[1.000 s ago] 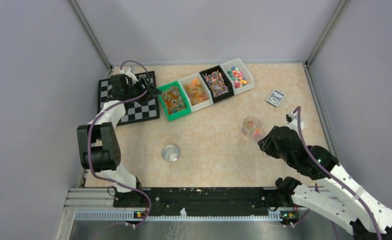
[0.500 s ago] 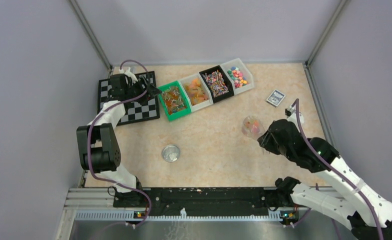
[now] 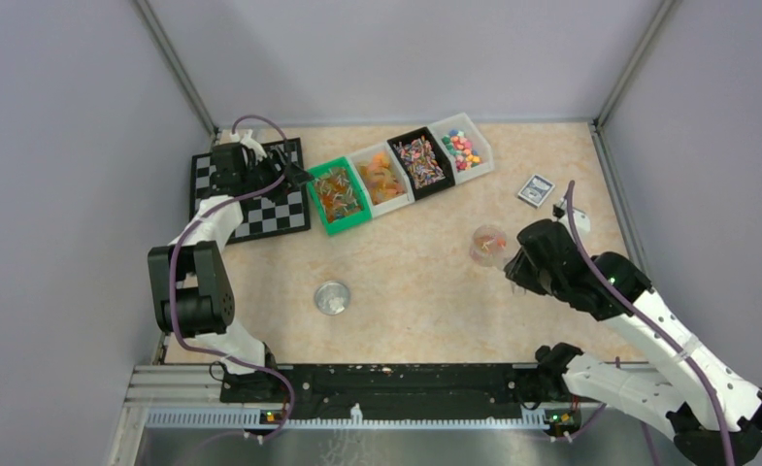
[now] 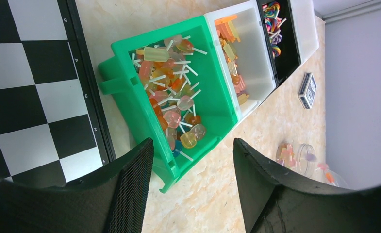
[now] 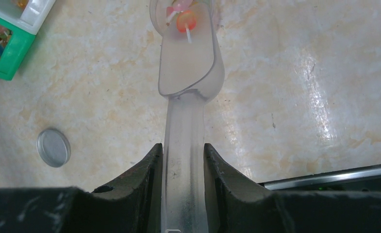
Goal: Pack the candies
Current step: Place the fake candies in the packing bottle, then scoop the fake candies from the storage box.
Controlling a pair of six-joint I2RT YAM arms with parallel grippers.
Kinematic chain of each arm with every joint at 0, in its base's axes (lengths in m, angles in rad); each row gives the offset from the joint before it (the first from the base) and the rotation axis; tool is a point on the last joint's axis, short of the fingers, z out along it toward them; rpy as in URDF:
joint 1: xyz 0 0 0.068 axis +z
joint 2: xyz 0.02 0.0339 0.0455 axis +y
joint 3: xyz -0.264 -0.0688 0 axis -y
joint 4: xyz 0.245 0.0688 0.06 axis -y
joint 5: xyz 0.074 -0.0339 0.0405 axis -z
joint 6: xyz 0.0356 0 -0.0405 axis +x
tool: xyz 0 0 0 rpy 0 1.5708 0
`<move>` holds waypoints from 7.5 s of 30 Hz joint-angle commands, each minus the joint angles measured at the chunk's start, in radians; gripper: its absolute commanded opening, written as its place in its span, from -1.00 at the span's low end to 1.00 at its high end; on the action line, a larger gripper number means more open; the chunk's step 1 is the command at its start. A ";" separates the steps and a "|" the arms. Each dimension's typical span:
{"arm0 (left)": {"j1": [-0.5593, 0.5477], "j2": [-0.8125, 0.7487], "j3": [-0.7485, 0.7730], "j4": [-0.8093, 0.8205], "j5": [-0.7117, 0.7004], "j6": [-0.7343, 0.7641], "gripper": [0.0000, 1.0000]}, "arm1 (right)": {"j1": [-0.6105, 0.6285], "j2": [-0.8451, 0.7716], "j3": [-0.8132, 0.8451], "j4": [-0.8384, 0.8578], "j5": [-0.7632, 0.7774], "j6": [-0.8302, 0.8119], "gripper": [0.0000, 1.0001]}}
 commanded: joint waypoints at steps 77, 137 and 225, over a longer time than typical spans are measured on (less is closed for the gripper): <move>-0.029 0.058 0.075 -0.107 -0.191 -0.078 0.30 | 0.051 1.256 1.218 0.107 -0.532 -0.149 -1.00; -0.028 0.251 0.056 -0.021 0.040 -0.076 -0.45 | 0.055 1.553 1.362 0.215 -0.541 -0.163 -1.00; 0.000 0.151 0.034 -0.007 0.099 -0.071 -0.02 | 0.086 1.040 0.529 0.859 -0.493 -0.354 -1.00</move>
